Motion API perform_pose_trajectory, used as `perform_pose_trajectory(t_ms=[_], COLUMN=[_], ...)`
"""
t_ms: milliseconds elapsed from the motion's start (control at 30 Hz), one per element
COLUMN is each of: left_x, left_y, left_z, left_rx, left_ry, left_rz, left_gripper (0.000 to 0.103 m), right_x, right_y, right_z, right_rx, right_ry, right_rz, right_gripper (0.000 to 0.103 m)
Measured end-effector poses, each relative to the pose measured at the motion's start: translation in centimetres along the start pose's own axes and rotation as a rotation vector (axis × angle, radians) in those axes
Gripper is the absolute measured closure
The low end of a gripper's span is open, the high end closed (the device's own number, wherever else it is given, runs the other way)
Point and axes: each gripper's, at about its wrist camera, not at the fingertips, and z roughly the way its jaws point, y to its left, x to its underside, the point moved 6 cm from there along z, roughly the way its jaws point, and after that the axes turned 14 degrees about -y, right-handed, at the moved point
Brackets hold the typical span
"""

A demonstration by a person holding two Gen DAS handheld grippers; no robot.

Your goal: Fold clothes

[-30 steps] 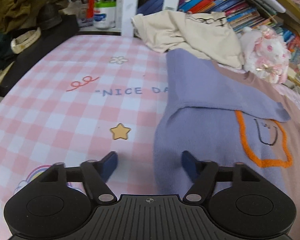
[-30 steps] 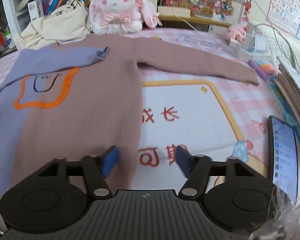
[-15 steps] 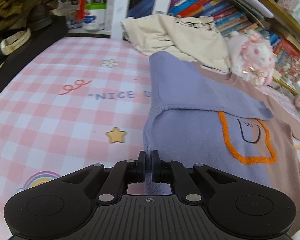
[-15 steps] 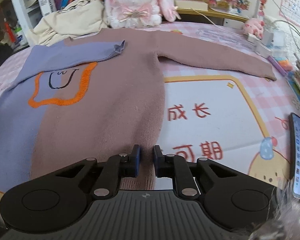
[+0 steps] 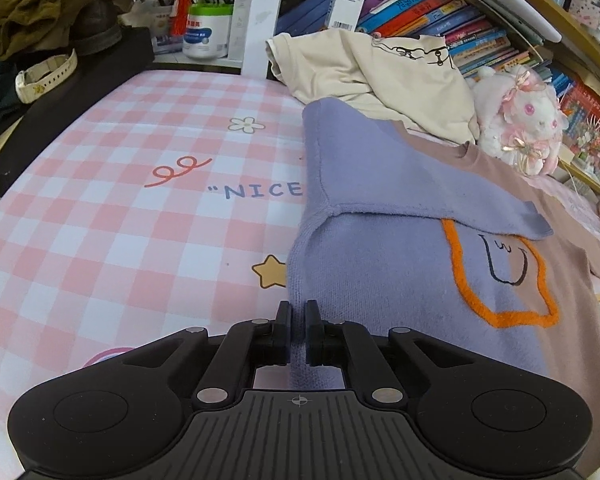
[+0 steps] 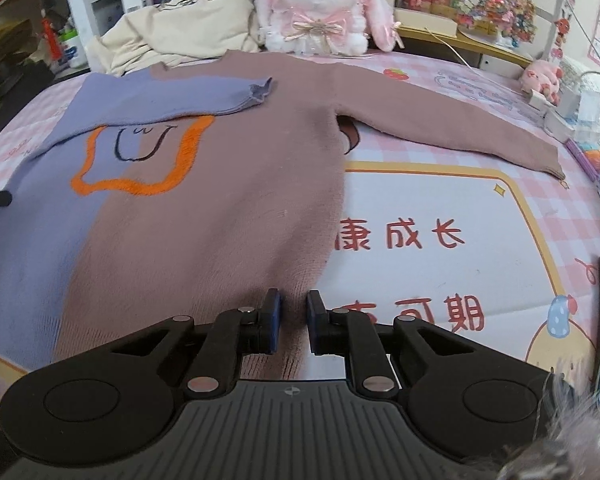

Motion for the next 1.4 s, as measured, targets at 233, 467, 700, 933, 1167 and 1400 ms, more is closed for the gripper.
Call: perform_pose_trajectory(t_ms=[233, 467, 700, 933, 1167, 1400], left_x=[-0.1, 0.0, 0.0, 0.2, 1.3, 2.5], left_y=[0.2, 0.3, 0.4, -0.9, -4.7, -6.5], left_z=[0.1, -0.1, -0.7, -4.3, -5.3, -5.0], left_rx=[0.002, 0.007, -0.007, -0.003, 0.039, 0.086], left_ry=[0.001, 0.003, 0.015, -0.052, -0.062, -0.044], left_rz=[0.010, 0.014, 0.016, 0.060, 0.229, 0.234], left_gripper=[0.098, 0.097, 0.079, 0.022, 0.010, 0.007], right_x=[0.2, 0.3, 0.3, -1.0, -1.4, -0.8], right_y=[-0.1, -0.1, -0.5, -0.2, 0.3, 0.4], right_z=[-0.2, -0.4, -0.7, -2.5, -3.2, -3.7], right_rx=[0.004, 0.009, 0.036, 0.094, 0.123, 0.125], right_ry=[-0.001, 0.000, -0.010, -0.109, -0.144, -0.122], right_rz=[0.013, 0.022, 0.050, 0.021, 0.010, 0.000], right_gripper=[0.090, 0.090, 0.058, 0.017, 0.008, 0.008])
